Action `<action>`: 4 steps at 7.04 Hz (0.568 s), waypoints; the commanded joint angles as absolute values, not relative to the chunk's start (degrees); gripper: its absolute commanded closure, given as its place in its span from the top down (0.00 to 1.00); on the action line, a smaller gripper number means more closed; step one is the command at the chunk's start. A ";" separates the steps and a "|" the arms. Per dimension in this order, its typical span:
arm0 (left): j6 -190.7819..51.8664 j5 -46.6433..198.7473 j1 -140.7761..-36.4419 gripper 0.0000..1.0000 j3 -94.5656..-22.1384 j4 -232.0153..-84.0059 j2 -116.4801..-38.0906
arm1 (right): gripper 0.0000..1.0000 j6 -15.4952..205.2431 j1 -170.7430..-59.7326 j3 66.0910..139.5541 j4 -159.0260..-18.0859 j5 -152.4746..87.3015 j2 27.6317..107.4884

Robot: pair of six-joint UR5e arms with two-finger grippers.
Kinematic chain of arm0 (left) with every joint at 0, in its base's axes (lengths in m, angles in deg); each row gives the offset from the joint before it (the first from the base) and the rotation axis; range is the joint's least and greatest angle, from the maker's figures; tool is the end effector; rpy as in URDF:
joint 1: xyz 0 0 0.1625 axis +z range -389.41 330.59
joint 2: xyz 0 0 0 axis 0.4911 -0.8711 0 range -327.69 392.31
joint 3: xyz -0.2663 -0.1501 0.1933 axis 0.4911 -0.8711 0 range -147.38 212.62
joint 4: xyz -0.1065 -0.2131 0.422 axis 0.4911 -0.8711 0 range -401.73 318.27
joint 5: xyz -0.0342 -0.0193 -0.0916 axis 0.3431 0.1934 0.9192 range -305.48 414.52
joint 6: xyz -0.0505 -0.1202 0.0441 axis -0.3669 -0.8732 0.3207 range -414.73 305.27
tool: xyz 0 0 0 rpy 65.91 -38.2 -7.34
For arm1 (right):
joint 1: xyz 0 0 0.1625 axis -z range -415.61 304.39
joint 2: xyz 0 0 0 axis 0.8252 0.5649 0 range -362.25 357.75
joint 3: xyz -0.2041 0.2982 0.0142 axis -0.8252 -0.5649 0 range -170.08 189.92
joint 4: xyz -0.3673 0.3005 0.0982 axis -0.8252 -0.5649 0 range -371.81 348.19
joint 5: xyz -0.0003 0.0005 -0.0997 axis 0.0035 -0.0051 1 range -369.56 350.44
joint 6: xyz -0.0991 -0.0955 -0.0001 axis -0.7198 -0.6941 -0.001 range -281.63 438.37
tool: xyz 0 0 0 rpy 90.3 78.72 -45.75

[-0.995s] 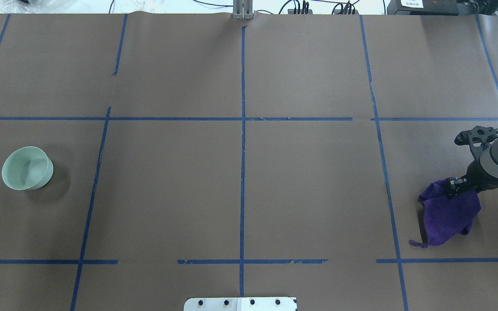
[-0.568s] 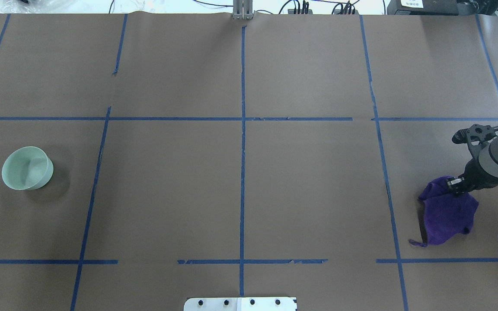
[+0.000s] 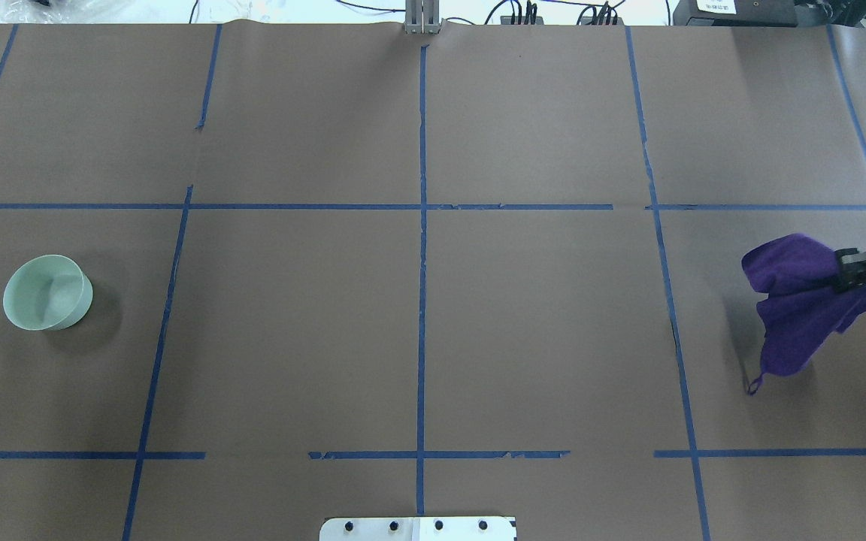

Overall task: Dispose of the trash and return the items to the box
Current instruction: 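Lift the purple cloth with the right gripper and drop it into the pink bin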

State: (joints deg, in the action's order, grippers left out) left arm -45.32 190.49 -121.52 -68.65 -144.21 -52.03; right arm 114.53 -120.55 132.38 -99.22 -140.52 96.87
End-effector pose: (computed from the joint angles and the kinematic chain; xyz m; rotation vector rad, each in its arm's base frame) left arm -0.0546 -0.5508 0.5368 0.3774 0.7631 0.2463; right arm -0.1751 -0.4762 0.3848 0.0152 -0.8240 0.0210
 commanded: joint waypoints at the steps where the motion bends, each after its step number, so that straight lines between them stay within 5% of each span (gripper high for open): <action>1: -45.32 191.98 -121.52 1.00 -68.54 -144.30 -51.98 | 0.00 95.80 -139.89 133.32 -109.22 -148.33 96.89; 4: -45.24 192.07 -121.43 1.00 -68.28 -144.39 -51.98 | 0.00 60.44 -157.19 118.59 -115.43 -138.82 94.28</action>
